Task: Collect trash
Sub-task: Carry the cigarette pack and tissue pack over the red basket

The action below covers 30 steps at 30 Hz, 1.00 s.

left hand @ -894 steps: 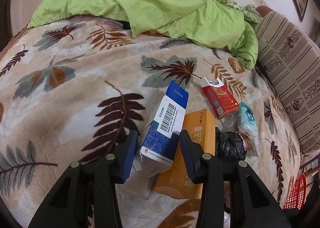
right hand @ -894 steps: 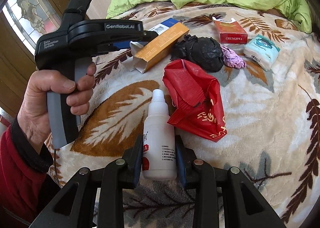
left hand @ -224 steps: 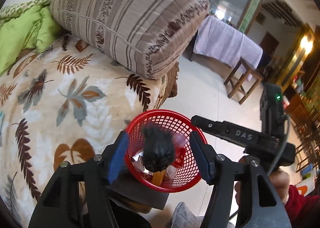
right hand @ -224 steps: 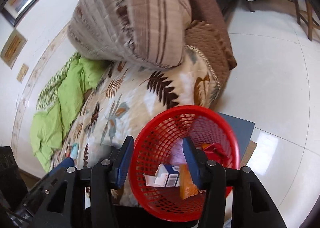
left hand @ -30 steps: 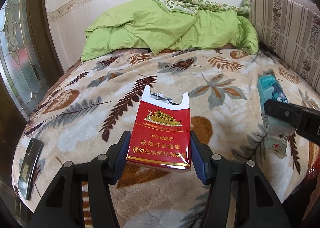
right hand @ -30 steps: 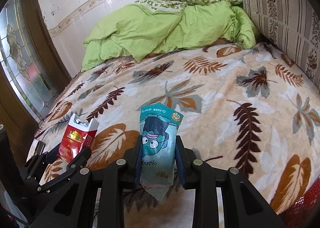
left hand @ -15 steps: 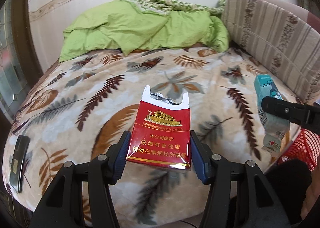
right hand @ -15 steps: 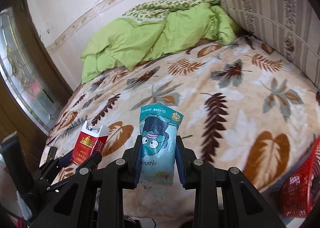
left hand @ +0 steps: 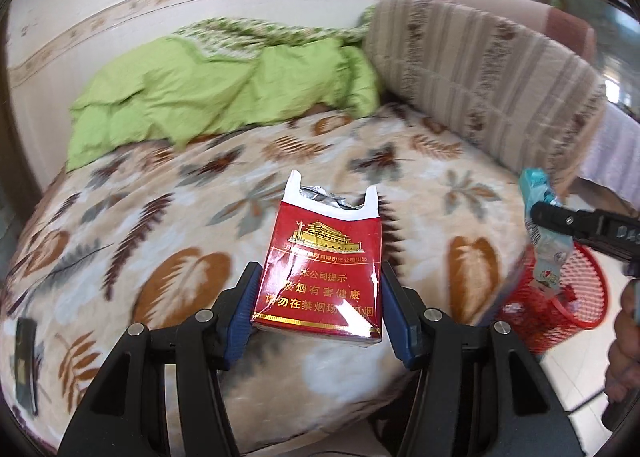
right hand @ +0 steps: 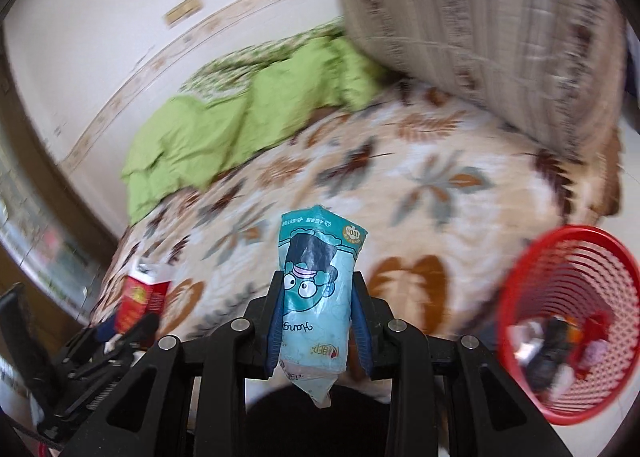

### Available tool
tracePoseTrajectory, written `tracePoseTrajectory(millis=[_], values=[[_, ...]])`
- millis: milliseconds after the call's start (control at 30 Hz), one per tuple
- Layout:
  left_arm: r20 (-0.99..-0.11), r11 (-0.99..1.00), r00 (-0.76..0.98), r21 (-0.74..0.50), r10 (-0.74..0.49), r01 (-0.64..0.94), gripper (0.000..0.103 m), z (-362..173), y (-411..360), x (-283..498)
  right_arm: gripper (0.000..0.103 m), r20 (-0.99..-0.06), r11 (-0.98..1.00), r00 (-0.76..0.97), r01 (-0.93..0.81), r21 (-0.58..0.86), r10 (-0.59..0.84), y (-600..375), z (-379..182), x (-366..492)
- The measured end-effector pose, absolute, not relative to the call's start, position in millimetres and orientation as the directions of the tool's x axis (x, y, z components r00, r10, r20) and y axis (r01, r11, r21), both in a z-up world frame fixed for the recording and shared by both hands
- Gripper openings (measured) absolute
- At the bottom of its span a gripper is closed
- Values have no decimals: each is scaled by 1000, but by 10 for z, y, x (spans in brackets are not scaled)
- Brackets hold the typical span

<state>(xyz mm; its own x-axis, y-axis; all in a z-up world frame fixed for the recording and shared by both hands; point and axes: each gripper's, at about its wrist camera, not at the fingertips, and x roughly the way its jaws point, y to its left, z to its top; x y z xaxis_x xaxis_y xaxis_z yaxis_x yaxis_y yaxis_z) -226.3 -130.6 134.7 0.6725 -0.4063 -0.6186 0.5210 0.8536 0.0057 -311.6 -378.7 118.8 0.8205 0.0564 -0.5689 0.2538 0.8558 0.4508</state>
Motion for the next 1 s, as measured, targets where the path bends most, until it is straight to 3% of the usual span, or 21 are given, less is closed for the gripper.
tracePoseTrajectory(millis=[433, 1000], values=[[-656, 614, 409, -105, -634, 782, 56, 1509, -2457, -2650, 32, -635, 725, 754, 532, 438, -169, -4924, 1068, -4148], [-688, 454, 230, -161, -688, 877, 56, 1525, -3453, -2869, 33, -621, 676, 747, 586, 447, -236, -5363, 1123, -4479]])
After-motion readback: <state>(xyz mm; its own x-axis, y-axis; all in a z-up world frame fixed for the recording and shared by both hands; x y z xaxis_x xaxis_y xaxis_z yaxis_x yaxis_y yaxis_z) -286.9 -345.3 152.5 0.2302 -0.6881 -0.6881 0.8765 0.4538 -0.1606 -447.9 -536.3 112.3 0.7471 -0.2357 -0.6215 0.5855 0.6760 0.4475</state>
